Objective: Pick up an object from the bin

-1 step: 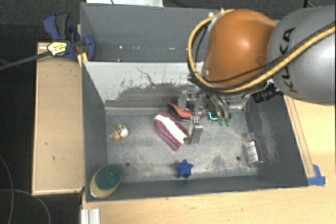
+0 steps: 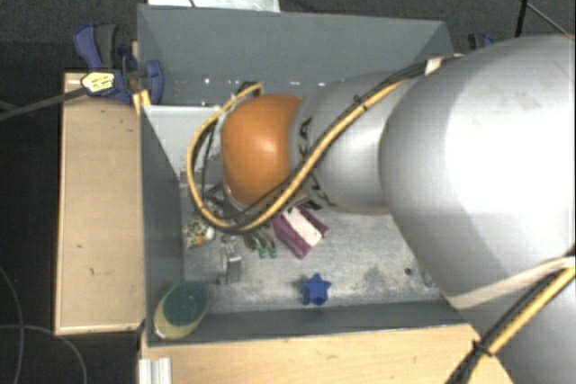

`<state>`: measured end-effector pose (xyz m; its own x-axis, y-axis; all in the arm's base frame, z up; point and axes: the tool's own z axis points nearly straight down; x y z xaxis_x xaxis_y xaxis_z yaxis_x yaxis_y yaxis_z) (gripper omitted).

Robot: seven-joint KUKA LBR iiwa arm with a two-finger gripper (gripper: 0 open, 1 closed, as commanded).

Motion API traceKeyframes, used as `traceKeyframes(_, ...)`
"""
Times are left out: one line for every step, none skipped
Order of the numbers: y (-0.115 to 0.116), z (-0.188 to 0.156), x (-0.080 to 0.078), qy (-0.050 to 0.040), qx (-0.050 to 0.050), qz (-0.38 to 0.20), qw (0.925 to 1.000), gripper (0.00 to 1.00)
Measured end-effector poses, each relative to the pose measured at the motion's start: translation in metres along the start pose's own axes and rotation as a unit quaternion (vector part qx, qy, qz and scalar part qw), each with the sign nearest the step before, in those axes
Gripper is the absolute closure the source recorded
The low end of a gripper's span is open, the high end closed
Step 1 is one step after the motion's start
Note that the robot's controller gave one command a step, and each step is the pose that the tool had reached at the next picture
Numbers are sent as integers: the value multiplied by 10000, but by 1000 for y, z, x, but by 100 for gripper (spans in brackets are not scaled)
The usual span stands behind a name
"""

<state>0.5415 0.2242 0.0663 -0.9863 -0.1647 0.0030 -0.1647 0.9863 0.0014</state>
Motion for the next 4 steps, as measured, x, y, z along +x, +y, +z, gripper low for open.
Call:
traceKeyframes(26,-36,-23,-45,-12,1981,9802,0)
traceKeyframes(3,-41,-20,-18,7,1869,9824,0)
traceKeyframes(27,-3,-15,15,18,3185,9479,0)
traceKeyframes(-3,-6,-42,-42,-8,3049,9524,0)
